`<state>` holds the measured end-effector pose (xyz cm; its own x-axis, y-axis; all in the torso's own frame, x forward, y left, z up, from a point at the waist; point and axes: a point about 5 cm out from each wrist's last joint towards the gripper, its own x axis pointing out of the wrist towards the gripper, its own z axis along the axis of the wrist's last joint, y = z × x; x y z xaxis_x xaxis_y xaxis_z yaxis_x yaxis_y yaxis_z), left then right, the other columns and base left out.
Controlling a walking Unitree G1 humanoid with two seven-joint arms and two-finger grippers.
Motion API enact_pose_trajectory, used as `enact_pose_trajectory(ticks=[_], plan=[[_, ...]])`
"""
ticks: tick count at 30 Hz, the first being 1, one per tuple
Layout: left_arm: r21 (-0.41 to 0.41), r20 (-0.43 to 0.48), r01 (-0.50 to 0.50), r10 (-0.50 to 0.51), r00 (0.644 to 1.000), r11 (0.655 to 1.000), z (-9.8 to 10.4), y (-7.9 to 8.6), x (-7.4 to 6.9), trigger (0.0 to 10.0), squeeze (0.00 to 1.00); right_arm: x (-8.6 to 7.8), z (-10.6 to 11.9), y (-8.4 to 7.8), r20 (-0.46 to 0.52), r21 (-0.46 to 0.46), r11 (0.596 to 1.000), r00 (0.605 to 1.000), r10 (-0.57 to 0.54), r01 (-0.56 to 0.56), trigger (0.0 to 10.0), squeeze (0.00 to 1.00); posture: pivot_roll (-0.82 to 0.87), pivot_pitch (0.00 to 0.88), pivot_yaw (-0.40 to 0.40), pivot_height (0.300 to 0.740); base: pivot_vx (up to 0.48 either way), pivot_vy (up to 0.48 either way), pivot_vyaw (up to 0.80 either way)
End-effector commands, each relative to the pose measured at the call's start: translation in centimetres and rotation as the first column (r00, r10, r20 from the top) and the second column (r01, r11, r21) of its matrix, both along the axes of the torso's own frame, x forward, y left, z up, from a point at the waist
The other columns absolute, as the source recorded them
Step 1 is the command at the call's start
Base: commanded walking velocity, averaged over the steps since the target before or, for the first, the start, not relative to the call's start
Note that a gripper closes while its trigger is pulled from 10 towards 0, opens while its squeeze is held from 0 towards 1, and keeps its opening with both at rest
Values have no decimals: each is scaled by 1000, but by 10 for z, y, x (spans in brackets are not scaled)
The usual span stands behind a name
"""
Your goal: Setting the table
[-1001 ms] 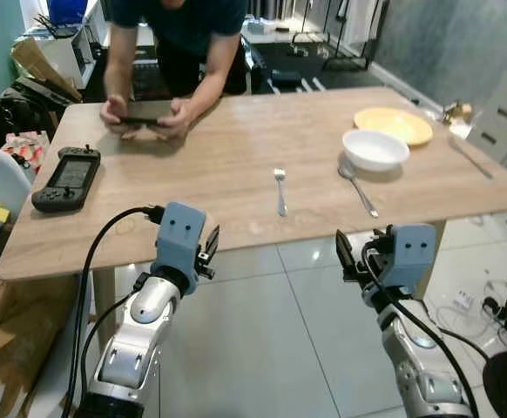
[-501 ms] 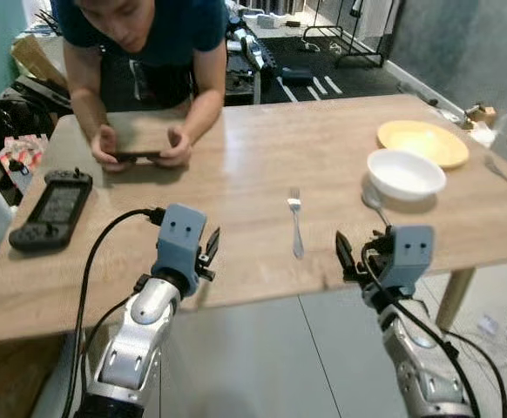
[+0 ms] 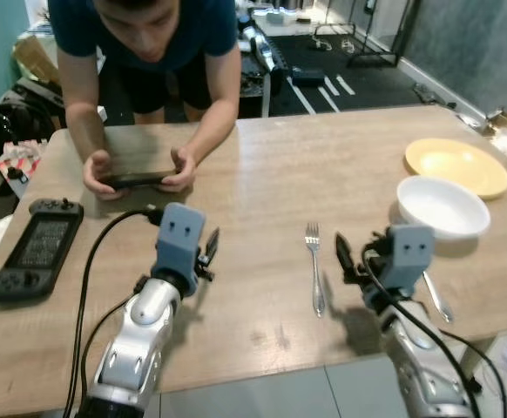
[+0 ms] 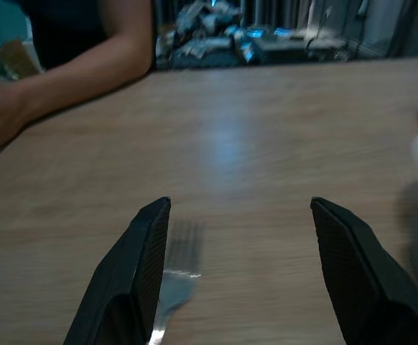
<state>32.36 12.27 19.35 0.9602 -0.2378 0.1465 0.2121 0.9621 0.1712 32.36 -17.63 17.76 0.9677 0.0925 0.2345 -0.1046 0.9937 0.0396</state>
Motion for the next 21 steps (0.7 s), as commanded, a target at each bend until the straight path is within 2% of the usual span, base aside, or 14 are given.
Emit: enact_pose_trajectory(ticks=[1,7,8,9,13,15,18,19,20,21], plan=[[36,-47,-10,12,999,999,-10,4,-4,10000,0,-6,-4,6,-51,4,997,996,76,-76,10000,0,100,141,46,740,0,0,0],[83,-86,-16,23,996,996,-16,5,-6,10000,0,-18,-2,15,-141,-18,988,979,148,-152,10000,0,97,138,38,740,0,0,0],[83,-86,-16,23,996,996,-16,5,-6,10000,0,-18,-2,15,-141,-18,988,979,148,-152,10000,0,97,138,38,740,0,0,0],[86,-101,-27,36,994,996,-17,7,-6,10000,0,-25,-4,23,-175,-30,985,971,163,-171,10000,0,95,134,33,740,0,0,0],[80,-104,-36,44,994,996,-17,9,-6,10000,0,-29,-6,28,-196,-45,984,968,158,-170,10000,0,93,131,30,740,0,0,0],[82,-107,-45,54,993,996,-17,10,-5,10000,0,-29,-9,31,-207,-39,987,968,144,-155,10000,0,95,129,30,740,0,0,0],[58,-95,-52,58,994,997,-12,14,-5,10000,0,-23,-26,30,-281,-23,999,959,31,-39,10000,0,103,127,31,740,0,0,0],[58,-95,-52,58,994,997,-12,14,-5,10000,0,-23,-26,30,-281,-23,999,959,31,-39,10000,0,103,127,31,740,0,0,0],[53,-88,-54,58,994,997,-10,17,-6,10000,0,-19,-33,26,-307,-27,999,951,-44,37,10000,451,108,128,37,740,0,0,0],[53,-88,-54,58,994,997,-10,17,-6,10000,0,-19,-33,26,-307,-27,999,951,-44,37,10000,451,108,128,37,740,0,0,0]])
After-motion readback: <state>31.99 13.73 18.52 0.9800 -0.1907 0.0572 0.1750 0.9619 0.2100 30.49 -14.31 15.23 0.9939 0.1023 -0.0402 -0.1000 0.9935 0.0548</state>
